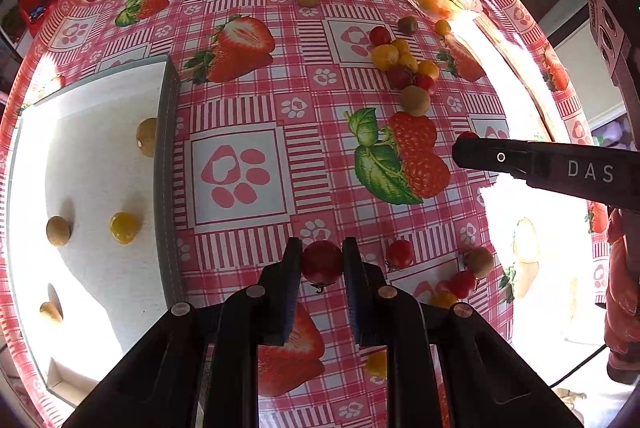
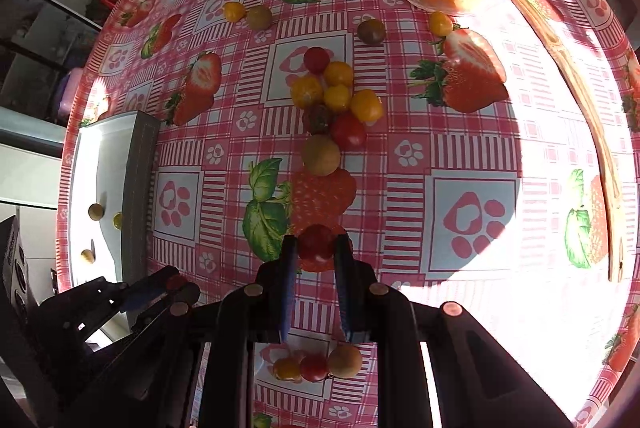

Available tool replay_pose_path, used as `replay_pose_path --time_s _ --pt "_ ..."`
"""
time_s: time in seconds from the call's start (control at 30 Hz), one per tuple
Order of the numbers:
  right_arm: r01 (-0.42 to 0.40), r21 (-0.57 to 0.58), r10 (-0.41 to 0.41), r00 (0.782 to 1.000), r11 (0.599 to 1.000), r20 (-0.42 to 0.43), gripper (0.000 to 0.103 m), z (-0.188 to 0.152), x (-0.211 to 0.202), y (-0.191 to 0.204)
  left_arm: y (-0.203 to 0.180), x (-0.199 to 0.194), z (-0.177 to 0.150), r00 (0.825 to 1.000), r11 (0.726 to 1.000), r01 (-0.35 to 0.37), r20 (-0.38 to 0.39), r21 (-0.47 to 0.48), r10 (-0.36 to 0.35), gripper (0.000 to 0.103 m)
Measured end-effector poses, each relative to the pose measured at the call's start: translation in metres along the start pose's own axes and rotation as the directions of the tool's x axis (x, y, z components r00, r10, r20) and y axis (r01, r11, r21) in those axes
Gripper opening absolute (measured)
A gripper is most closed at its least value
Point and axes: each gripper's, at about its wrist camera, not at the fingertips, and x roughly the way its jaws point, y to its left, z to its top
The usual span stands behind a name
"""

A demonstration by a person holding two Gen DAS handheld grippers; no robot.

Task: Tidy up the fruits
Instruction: 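Carry both red tomatoes into the white tray and open both tools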

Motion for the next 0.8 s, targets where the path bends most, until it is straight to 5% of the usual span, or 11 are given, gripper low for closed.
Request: replay_pose_path --time_s 0.3,0.8 --pt "-0.01 -0.061 0.009 1.0 0.998 -0.005 0.02 -0.001 -0.005 0.034 0.025 -0.021 -0.007 0.999 0.998 -0.018 0.046 -0.059 0.021 0.022" --pt "-0.066 -0.238 0.056 0.997 0.969 -0.048 0.02 0.01 0.016 0.147 0.123 -0.043 -0.052 0.991 0.966 -0.113 0.048 -0.233 0.127 0.022"
